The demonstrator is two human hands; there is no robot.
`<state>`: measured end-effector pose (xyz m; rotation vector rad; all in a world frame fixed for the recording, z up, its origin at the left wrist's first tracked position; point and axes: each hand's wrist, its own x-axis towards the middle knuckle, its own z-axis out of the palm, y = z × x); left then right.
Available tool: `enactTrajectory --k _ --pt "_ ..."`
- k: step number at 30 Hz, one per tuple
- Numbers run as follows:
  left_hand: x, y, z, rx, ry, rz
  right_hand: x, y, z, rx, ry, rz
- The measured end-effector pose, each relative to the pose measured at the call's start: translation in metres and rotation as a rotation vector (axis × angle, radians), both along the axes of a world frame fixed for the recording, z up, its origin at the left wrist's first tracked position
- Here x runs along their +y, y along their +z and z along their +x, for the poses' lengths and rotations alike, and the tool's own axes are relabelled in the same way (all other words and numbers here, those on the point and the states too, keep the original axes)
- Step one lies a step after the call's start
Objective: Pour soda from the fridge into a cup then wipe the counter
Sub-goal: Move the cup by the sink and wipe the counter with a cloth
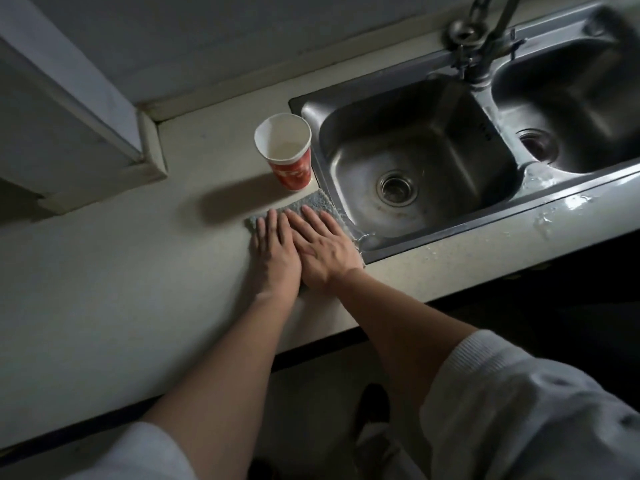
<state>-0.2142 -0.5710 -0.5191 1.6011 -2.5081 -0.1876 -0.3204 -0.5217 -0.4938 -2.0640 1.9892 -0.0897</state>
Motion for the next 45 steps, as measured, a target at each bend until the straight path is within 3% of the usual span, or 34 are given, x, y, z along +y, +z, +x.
enactTrajectory --k 10,20,25,30,38,45 --pt "0.013 0.006 0.028 0.037 -0.005 0.07 0.009 0.007 0.031 0.001 -0.022 0.027" --pt "0.005 0.008 0.25 0.006 0.174 0.043 -0.015 0.018 0.248 -0.068 0.203 0.128" --pt "-0.042 0.006 0.354 0.046 0.289 0.088 -0.07 0.018 0.349 -0.094 0.282 0.153" --pt "-0.114 0.0 0.433 -0.042 0.303 0.032 -0.145 0.009 0.422 -0.114 0.302 0.117" --pt "-0.219 0.006 0.409 -0.071 0.09 0.054 -0.225 0.001 0.405 -0.072 0.09 0.049" --pt "-0.216 0.01 0.327 -0.018 0.053 0.087 -0.211 0.003 0.334 -0.035 -0.029 0.04"
